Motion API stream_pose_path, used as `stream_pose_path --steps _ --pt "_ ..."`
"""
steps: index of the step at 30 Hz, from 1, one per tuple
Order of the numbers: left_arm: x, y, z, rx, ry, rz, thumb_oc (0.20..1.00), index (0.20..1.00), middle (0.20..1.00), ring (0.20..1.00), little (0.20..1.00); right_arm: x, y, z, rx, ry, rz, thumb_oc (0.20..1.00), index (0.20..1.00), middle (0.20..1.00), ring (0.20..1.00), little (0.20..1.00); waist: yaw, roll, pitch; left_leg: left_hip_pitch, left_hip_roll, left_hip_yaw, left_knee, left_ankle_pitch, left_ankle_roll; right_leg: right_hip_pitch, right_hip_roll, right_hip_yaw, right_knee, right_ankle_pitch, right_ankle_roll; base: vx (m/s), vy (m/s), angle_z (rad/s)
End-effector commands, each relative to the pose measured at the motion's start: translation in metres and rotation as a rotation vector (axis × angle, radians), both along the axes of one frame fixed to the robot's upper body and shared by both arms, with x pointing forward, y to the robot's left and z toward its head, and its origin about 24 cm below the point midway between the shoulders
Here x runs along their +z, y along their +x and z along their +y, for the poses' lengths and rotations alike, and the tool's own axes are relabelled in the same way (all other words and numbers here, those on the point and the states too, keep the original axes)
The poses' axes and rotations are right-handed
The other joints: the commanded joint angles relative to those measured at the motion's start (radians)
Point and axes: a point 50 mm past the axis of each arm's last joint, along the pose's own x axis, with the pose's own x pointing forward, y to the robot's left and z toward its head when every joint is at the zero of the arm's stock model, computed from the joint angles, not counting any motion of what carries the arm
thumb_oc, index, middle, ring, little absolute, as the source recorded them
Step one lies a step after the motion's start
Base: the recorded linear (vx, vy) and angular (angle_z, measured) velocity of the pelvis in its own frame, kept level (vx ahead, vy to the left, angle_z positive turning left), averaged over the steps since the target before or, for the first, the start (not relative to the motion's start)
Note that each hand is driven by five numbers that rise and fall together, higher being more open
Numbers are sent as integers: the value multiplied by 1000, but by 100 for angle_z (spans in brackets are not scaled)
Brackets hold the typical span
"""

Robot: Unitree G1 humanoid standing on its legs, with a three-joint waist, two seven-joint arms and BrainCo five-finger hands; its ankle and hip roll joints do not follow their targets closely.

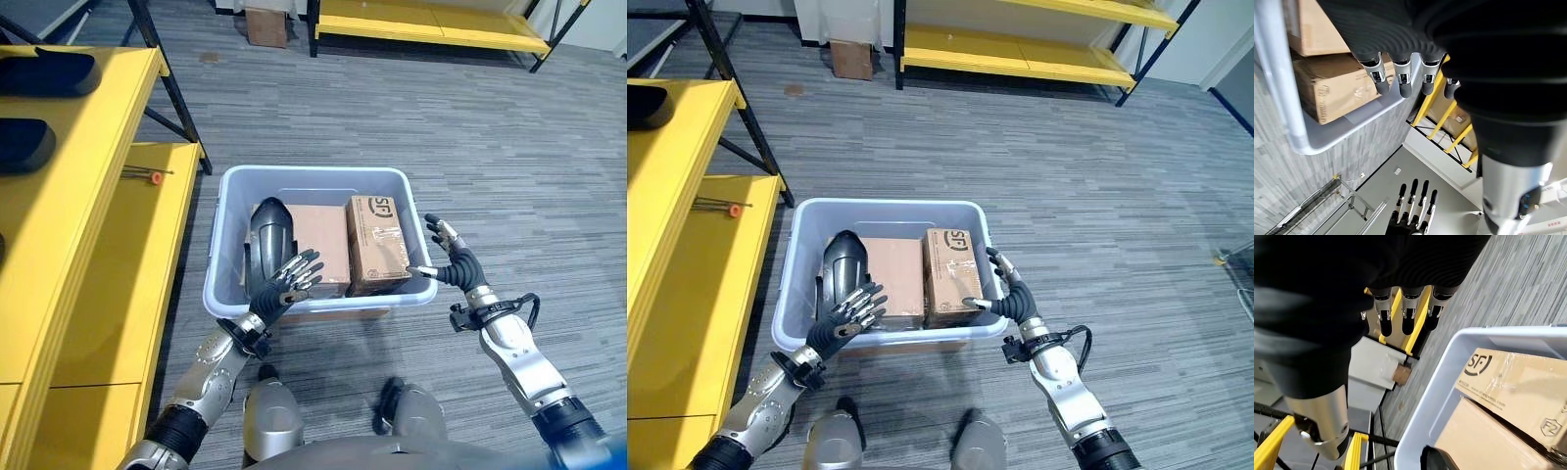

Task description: Move parts from the plastic box to the shelf.

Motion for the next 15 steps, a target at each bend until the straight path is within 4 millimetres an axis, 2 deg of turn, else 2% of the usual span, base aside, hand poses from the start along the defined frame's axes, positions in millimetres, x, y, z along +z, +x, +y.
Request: stream_pose_path --steps 1,2,3,4,6,10,13,15 --pt "26 10 -18 -25 -59 -122 1000 1000 1000 1000 1000 24 16 7 28 57 -112 1000 1000 1000 1000 1000 4 9 40 -4 -10 -16 87 -89 43 57 8 -24 13 43 49 -9 -336 9" --pt "28 13 -18 6 -71 -136 1000 1000 1000 1000 1000 28 20 10 43 52 -128 1000 1000 1000 1000 1000 15 12 54 -30 17 -9 90 -65 30 62 22 -59 8 25 38 -18 -168 14" --pt "28 13 -18 6 -71 -136 1000 1000 1000 1000 1000 28 20 10 43 52 -129 1000 1000 1000 1000 1000 15 13 54 -30 17 -10 90 -65 29 62 22 -60 8 25 38 -22 -275 12" --pt "31 15 -16 35 -85 -141 1000 1000 1000 1000 1000 33 21 12 59 32 -161 1000 1000 1000 1000 1000 25 18 69 -60 35 -16 89 -40 10 60 36 -77 13 -9 33 19 -175 -10" --pt "30 14 -16 59 -99 -129 1000 1000 1000 1000 1000 38 21 12 55 17 -184 1000 1000 1000 1000 1000 32 29 79 -74 45 -29 72 -11 -4 51 43 -82 38 -38 22 68 -161 -14" --pt "24 9 -22 63 -113 -106 1000 1000 1000 1000 1000 52 21 2 74 4 -241 1000 1000 1000 1000 1000 34 44 81 -73 51 -47 27 25 -19 41 41 -86 76 -77 4 79 -45 8" --pt "27 5 -34 -43 -134 -153 1000 1000 1000 1000 1000 66 22 -8 49 -2 -297 1000 1000 1000 1000 1000 25 56 85 -66 48 -57 17 31 -26 35 33 -82 107 -96 -3 92 38 22" --pt "31 7 -35 -15 -127 -171 1000 1000 1000 1000 1000 71 23 -13 29 9 -314 1000 1000 1000 1000 1000 19 62 86 -60 45 -56 15 32 -27 33 33 -75 115 -99 -5 89 63 24"
